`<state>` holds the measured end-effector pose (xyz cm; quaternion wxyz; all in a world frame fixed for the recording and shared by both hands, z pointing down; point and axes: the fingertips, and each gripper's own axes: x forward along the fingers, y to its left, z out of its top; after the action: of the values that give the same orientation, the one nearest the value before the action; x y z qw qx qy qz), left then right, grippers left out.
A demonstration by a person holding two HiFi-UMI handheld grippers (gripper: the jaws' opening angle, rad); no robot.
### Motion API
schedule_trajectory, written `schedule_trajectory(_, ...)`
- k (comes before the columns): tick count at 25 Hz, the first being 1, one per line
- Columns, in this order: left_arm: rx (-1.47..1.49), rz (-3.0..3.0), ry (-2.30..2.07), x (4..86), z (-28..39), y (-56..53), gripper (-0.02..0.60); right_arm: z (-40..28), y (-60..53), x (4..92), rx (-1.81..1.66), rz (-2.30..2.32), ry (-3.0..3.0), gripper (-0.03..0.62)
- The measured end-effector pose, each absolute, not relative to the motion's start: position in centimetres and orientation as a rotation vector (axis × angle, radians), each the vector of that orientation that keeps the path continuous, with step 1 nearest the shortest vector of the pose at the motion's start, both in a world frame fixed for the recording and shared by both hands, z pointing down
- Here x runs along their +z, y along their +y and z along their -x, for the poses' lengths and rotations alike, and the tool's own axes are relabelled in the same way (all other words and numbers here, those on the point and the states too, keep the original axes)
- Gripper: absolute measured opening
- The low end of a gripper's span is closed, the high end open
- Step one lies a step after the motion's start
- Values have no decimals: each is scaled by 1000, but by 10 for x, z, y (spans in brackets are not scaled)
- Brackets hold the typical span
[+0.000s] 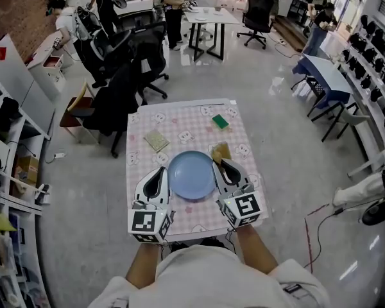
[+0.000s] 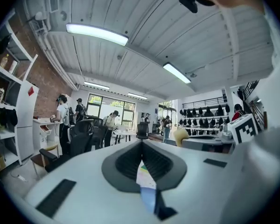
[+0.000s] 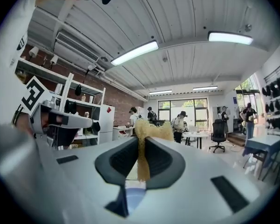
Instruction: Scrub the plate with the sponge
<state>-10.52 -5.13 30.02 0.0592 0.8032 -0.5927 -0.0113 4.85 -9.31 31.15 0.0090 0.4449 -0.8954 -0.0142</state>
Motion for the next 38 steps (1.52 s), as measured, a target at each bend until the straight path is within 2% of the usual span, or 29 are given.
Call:
schedule_trajectory(6,-61,-2465,-1852,283,111,-63,11,-55,-103,287,-120,-1450,-2815,44)
schedule_trajectory(38,-10,-2459,-1837,293,84,-77,11,-59,-111,284,-169,-1412,-2802,43)
